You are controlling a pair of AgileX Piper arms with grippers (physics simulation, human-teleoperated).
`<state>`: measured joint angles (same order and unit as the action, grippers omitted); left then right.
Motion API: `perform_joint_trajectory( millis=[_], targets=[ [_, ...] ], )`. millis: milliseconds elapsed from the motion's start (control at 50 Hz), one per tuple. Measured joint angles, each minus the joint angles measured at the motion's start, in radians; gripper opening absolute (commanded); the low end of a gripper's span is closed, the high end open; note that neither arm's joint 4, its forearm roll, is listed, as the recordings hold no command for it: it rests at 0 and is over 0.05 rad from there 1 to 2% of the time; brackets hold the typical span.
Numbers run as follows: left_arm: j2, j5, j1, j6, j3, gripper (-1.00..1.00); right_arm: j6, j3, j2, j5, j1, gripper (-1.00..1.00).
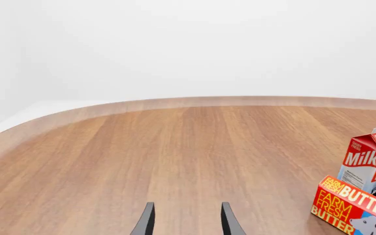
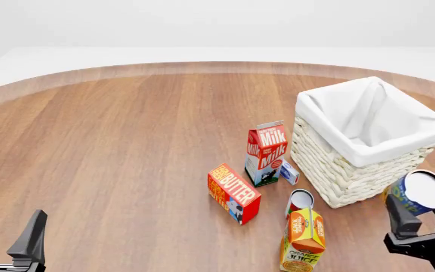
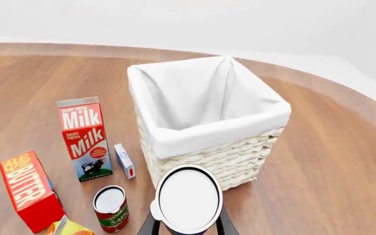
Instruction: Pick up the alphabet soup, and put it in the basket.
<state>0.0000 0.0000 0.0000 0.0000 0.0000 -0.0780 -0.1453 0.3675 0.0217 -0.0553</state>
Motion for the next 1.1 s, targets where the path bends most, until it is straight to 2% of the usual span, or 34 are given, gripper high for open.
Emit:
perform_joint_trajectory(
  millis=[1100],
  targets=[
    [0.0,0.0,0.0,0.0,0.0,1.0,-0.033,-0.26,0.064,0.068,0.057,-1.0]
  ],
)
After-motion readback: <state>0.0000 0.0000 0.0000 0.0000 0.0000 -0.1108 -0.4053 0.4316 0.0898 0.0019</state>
